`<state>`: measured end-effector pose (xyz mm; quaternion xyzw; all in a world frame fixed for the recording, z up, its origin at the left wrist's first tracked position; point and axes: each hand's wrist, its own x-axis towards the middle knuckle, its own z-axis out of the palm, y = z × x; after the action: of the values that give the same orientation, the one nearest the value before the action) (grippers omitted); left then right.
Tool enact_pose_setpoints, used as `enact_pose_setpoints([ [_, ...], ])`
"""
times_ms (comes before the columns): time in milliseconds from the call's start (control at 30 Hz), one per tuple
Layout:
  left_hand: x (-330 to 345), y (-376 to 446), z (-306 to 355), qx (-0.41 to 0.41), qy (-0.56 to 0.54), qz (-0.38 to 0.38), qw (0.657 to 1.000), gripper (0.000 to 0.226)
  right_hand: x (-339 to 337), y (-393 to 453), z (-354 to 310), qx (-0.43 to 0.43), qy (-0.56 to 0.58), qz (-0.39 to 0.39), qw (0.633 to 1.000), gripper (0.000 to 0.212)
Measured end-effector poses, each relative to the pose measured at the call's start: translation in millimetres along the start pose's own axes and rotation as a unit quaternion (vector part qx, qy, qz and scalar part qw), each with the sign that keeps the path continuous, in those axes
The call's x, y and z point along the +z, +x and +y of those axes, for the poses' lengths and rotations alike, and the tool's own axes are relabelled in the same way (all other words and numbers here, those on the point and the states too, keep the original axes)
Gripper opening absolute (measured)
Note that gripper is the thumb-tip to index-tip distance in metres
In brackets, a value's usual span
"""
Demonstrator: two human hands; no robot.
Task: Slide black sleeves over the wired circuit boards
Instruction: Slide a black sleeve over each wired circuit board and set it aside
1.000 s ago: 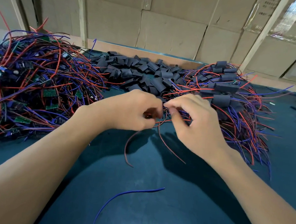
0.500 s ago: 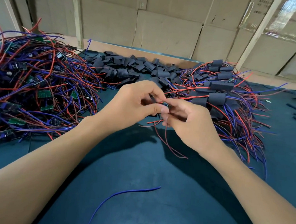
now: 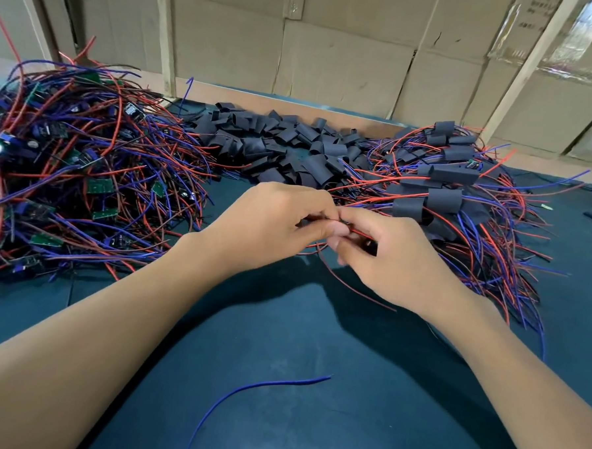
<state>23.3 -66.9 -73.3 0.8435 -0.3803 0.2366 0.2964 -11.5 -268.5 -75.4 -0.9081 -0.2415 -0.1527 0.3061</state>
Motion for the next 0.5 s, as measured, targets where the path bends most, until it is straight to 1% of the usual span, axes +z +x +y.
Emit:
enact_pose_setpoints([
  [67, 1.8, 0.5, -1.2, -0.022, 0.063, 0.035, 0.997, 0.039, 1.1, 0.8, 1.1, 0.008, -0.027, 0.004, 1.0, 0.018],
  [100, 2.0, 1.6, -3.8, -0.045, 0.094, 0.057, 0.993, 0.042, 0.7, 1.2, 1.0, 0.016, -0.028, 0.004, 0.999, 0.022],
  [133, 1.9, 2.8, -8.4, -0.073, 0.116, 0.076, 0.988, 0.041, 0.0, 1.5, 0.9, 0.019, -0.032, 0.004, 0.999, 0.024],
  [167, 1.9, 4.1, -15.6, -0.102, 0.122, 0.087, 0.983, 0.035, -1.1, 1.6, 0.7, 0.015, -0.041, 0.007, 0.999, 0.024],
  [200, 2.2, 5.2, -24.1, -0.128, 0.118, 0.089, 0.981, 0.028, -2.2, 1.7, 0.1, 0.007, -0.055, 0.011, 0.998, 0.024],
  [233, 2.4, 5.7, -31.9, -0.154, 0.116, 0.077, 0.978, 0.028, -3.4, 1.5, -0.2, -0.001, -0.065, 0.014, 0.998, 0.024],
  [300, 3.2, 4.2, -47.1, -0.201, 0.121, 0.018, 0.972, 0.048, -5.7, 1.7, 0.3, 0.001, -0.073, 0.015, 0.997, 0.024],
  [367, 6.9, 2.6, -56.8, -0.229, 0.128, -0.058, 0.963, 0.06, -6.4, 1.2, 0.0, 0.01, -0.084, 0.012, 0.996, 0.026],
  [433, 15.0, 2.1, -61.8, -0.23, 0.169, -0.143, 0.948, 0.061, -5.9, 0.4, -1.4, 0.018, -0.104, 0.003, 0.994, 0.03],
  [500, 19.3, 3.8, -61.0, -0.222, 0.199, -0.194, 0.935, 0.055, -6.7, 0.5, -2.3, 0.025, -0.108, 0.002, 0.994, 0.027],
])
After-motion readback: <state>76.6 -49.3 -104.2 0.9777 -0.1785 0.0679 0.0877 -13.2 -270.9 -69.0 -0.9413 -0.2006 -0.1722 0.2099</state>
